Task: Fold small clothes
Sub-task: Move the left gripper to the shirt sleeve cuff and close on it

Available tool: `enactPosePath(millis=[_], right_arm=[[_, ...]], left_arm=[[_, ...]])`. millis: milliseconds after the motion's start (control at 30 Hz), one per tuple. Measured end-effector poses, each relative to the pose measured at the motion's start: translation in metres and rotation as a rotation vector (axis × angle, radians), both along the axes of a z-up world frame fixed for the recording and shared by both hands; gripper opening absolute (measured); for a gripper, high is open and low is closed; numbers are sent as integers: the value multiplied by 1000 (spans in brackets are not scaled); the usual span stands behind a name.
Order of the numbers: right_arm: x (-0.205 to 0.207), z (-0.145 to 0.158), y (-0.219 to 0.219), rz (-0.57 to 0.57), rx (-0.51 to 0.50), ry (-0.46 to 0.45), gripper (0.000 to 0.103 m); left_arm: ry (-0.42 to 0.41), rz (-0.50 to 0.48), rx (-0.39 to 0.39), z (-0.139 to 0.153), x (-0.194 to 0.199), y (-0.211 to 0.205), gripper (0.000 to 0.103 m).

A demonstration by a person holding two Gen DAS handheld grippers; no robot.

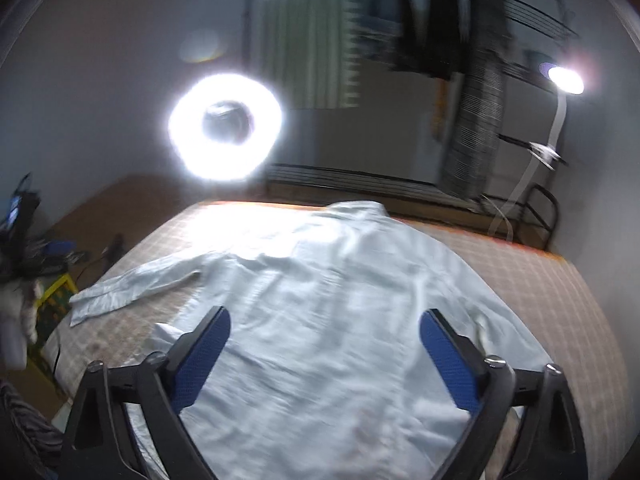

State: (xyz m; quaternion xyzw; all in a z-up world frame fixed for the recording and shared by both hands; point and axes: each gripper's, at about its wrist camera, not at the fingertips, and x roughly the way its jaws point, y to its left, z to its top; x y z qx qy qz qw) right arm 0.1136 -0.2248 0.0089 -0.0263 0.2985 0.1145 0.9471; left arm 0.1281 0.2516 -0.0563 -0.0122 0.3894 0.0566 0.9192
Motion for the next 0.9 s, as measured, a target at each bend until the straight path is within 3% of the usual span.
enactPosePath(millis=[233,400,533,700,800,867,900], right_arm=[[20,-18,41,121,7,35,84],[28,-42,45,140,4,126,83],[28,-46,43,137,-3,133,83],[30,-47,42,133,-3,141,83],[31,-48,42,136,-3,143,83],[30,-47,42,136,-6,141,83],[30,-47,41,134,-7,139,83]], left_arm=[[143,-21,-140,-51,57,51,61],[177,2,-190,-81,85,76,61],[222,9,-287,-104,101,91,61],[264,-16,-253,-123,113,85,61],[254,-38,-182,-126,114,74,60],[239,-68,-163,-125,113,69,44],[230,-82,-171,-124,112,67,26]])
